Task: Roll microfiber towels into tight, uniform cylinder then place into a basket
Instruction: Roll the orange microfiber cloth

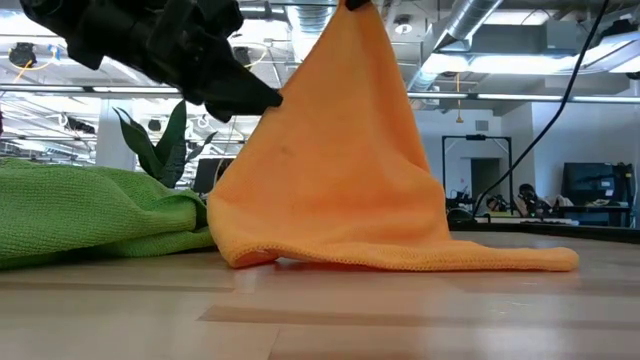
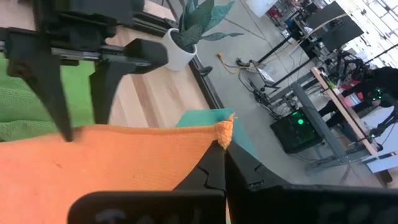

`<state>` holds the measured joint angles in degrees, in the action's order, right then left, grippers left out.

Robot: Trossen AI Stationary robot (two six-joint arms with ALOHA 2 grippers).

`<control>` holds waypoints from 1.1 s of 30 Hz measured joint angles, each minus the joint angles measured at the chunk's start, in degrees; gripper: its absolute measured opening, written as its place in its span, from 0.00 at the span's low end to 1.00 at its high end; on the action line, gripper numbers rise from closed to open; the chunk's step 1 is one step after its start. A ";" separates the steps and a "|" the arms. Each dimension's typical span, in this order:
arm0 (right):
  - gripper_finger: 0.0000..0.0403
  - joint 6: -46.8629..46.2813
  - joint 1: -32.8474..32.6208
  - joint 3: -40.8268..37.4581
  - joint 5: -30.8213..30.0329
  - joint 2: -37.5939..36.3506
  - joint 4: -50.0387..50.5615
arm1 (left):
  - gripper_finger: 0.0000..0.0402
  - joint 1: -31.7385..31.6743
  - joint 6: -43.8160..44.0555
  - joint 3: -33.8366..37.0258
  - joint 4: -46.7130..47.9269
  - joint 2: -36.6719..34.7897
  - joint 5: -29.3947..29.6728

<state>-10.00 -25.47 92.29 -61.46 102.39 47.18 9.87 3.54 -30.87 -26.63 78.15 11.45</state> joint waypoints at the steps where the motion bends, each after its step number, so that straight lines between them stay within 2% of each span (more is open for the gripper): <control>1: 0.03 0.02 0.00 0.00 -0.03 0.00 0.05 | 0.31 0.00 0.59 0.00 0.39 0.00 -1.16; 10: 0.03 0.07 0.40 0.00 -0.10 0.00 0.09 | 0.31 0.02 4.39 -0.02 6.62 0.00 -12.98; 18: 0.04 1.83 1.73 0.00 -1.63 0.00 -1.96 | 0.31 0.78 6.44 0.00 9.27 0.82 -13.19; 25: 0.03 6.11 -0.06 -0.02 -1.63 0.00 -6.45 | 0.31 0.85 5.27 0.00 8.04 3.96 -13.50; 33: 0.02 12.18 -2.72 1.69 -3.99 0.00 -8.82 | 0.31 0.98 5.29 -0.59 5.38 4.83 -20.85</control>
<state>2.18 -28.20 93.98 -65.45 102.39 38.36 10.85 8.83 -31.46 -21.25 82.98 -9.40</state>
